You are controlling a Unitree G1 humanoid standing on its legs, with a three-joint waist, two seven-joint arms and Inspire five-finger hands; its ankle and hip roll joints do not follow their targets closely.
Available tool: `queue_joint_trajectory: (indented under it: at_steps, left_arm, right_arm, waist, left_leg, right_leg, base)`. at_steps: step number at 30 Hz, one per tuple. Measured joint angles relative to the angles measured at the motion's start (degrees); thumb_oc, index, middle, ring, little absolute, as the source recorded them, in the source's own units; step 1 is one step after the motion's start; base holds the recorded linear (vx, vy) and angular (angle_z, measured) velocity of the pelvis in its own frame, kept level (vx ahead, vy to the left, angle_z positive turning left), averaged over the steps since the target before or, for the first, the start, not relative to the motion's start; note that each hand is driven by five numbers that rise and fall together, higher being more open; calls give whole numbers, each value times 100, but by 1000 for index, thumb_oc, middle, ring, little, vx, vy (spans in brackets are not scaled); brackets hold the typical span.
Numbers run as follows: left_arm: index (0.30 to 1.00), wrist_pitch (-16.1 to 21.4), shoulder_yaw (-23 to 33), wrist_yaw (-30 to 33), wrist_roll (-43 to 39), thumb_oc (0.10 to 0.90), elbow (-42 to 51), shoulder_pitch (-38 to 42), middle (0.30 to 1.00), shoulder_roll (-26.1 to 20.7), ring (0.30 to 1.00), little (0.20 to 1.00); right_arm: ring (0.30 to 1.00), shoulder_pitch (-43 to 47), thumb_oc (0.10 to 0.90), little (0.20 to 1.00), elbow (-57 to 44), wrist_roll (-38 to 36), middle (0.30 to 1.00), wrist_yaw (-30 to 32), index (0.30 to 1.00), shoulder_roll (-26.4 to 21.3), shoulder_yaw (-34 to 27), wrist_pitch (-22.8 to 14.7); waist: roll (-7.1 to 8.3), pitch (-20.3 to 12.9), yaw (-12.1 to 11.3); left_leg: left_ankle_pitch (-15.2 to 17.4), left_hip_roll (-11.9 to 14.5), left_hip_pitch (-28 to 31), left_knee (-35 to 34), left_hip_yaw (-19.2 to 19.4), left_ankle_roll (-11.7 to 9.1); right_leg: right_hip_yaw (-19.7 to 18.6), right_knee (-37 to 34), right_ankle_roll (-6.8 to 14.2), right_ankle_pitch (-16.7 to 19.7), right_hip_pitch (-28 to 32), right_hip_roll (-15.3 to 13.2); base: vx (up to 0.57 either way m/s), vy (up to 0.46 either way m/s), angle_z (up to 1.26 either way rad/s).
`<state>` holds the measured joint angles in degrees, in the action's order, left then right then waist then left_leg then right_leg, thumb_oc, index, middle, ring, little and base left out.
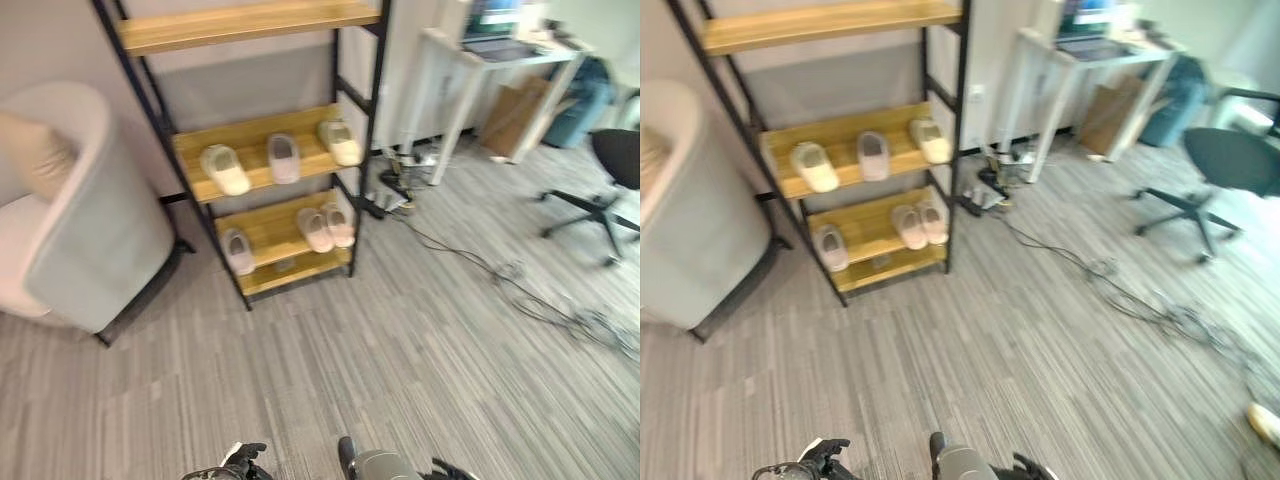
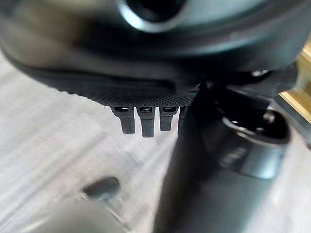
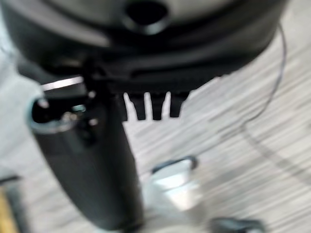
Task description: Arrange the slippers neatly on the shoe rack.
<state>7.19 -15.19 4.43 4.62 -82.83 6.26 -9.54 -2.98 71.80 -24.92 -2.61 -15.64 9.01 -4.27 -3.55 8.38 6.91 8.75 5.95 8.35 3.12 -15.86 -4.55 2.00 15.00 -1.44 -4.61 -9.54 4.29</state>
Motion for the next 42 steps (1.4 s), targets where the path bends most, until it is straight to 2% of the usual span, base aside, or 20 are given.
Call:
queue_joint_trajectory:
  at_steps: [3,4,5,7,10,11,12,13,14,16,20,23,24,25,29,32,34,36,40,42]
  left_arm:
    - [900,-5,254,24,-64,800,31,-108,900,-150,900,900]
    - [900,-11,219,46,-61,800,77,-29,900,-156,900,900]
    - [900,-20,167,114,-62,800,214,129,900,-226,900,900]
    - [900,-41,102,170,-70,800,533,179,900,-409,900,900]
    - [900,-56,-201,176,-222,800,847,211,900,-638,900,900]
    - [900,-5,-205,184,-240,800,1048,150,900,-658,900,900]
    - [900,-2,-205,213,-258,800,1130,169,900,-606,900,900]
    - [900,3,-175,261,-291,800,1095,151,900,-370,900,900]
    - [900,-8,-183,192,-246,800,1077,179,900,-381,900,900]
    - [900,73,-278,212,-237,800,976,248,900,-337,900,900]
    - [900,127,-88,276,-274,800,895,264,900,-321,900,900]
    - [900,106,217,280,-263,800,523,83,900,-326,900,900]
    - [900,9,218,272,-249,800,332,-75,900,-332,900,900]
    - [900,-72,212,258,-233,800,194,-87,900,-419,900,900]
    - [900,-126,194,216,-240,800,273,-80,900,-520,900,900]
    - [900,-128,199,144,-389,800,424,-98,900,-549,900,900]
    - [900,-127,191,136,-463,800,469,-97,900,-530,900,900]
    - [900,-119,197,141,-464,800,511,-73,900,-506,900,900]
    - [900,-116,186,138,-466,800,431,93,900,-481,900,900]
    - [900,-121,170,131,-464,800,303,36,900,-413,900,900]
  right_arm:
    - [900,104,800,900,-59,132,900,-79,900,-71,59,43]
    - [900,186,800,900,-63,145,900,-102,900,-95,80,44]
    - [900,302,800,900,-67,161,900,-93,900,-122,146,36]
    - [900,527,800,900,-46,161,900,-75,900,-138,270,-39]
    - [900,600,800,900,-113,196,900,-15,900,-167,475,-136]
    - [900,499,800,900,-296,215,900,23,900,-173,463,-265]
    - [900,559,800,900,-298,220,900,22,900,-180,448,-295]
    - [900,679,800,900,-286,351,900,31,900,-311,502,-295]
    - [900,728,800,900,-277,422,900,48,900,-356,534,-307]
    - [900,712,800,900,-76,522,900,169,900,-329,538,-182]
    - [900,733,800,900,-11,645,900,231,900,-111,638,-181]
    - [900,708,800,900,38,657,900,227,900,-35,672,-212]
    - [900,648,800,900,134,655,900,232,900,21,672,-227]
    - [900,553,800,900,169,617,900,210,900,172,619,-230]
    - [900,437,800,900,208,598,900,78,900,398,559,-163]
    - [900,544,800,900,-67,598,900,12,900,434,540,-178]
    - [900,513,800,900,-246,598,900,-12,900,456,502,-222]
    - [900,577,800,900,-284,567,900,-75,900,412,493,-266]
    - [900,580,800,900,-255,558,900,-79,900,372,405,-275]
    - [900,549,800,900,-243,542,900,-75,900,366,390,-253]
  waist:
    - [143,-3,-159]
    - [228,28,-208]
    - [402,66,-330]
    - [560,122,-473]
    - [852,105,-500]
    - [917,88,-490]
    - [801,158,-498]
    - [463,234,-575]
    - [432,293,-595]
    - [432,394,-529]
    - [553,468,-907]
    - [568,386,-938]
    - [545,226,-920]
    - [775,145,-894]
    - [930,73,-951]
    - [739,110,-949]
    - [582,129,-831]
    - [480,147,-733]
    - [548,159,-520]
    - [598,172,-450]
  left_leg:
    - [-327,-197,-317,823,54,-444]
    - [-345,-258,-703,1482,223,-520]
    - [-667,-387,-1541,2935,649,-682]
    - [-823,-127,-2117,3918,1253,-471]
    - [-747,36,-2471,3306,2100,-274]
    - [-776,-35,-2394,2288,2343,-109]
    - [-827,-17,-2342,1842,2264,-72]
    - [-925,287,-2260,1121,2027,-187]
    - [-997,376,-2271,941,1995,-273]
    - [-1116,153,-2268,547,1992,-218]
    - [-1462,-243,-2281,-405,2014,-89]
    - [-1645,-400,-2143,-211,2002,254]
    - [-2070,-478,-2052,-107,1985,559]
    - [-2012,-646,-1936,-149,2003,700]
    - [-1693,-952,-1713,-186,1910,911]
    - [-1477,-992,-1412,-292,1842,1073]
    - [-1450,-1041,-1058,-526,1647,1190]
    - [-1446,-1013,-935,-573,1482,1219]
    - [-1436,-1027,-834,-625,1017,1216]
    - [-1352,-1006,-682,-702,851,1193]
  right_leg:
    - [269,-531,-127,127,487,-151]
    - [332,-686,-225,147,591,-192]
    - [464,-935,-381,240,723,-281]
    - [723,-1350,-464,366,1146,-227]
    - [1069,-1650,-323,332,1365,-235]
    - [1181,-1749,334,305,1351,-233]
    - [1194,-1486,1109,164,1282,-220]
    - [943,-613,-32,-358,912,-280]
    - [991,-841,-347,-217,1058,-303]
    - [1044,-1330,-236,-114,1545,-287]
    - [764,-1990,-138,-16,2181,-244]
    - [459,-2025,188,-285,2624,-293]
    - [282,-1997,338,-416,2789,-291]
    - [250,-1751,473,-503,2717,-497]
    - [226,-686,820,-681,2305,-772]
    - [272,1619,1209,-697,1358,-943]
    - [300,2676,1099,-708,826,-1025]
    - [285,2219,1099,-882,476,-927]
    - [168,401,844,-713,202,-675]
    - [126,-533,646,3,62,-630]
  base:
    - [172,-181,62]
    - [215,-336,53]
    - [120,-179,42]
    - [231,-217,51]
    - [325,-67,80]
    - [183,28,37]
    - [289,48,-5]
    - [227,50,-23]
    - [359,77,4]
    - [535,137,32]
    - [385,151,-48]
    - [266,153,-67]
    - [306,229,-42]
    - [301,241,-14]
    - [191,237,24]
    - [243,253,6]
    - [226,103,30]
    - [367,56,51]
    - [243,-12,65]
    - [344,-59,38]
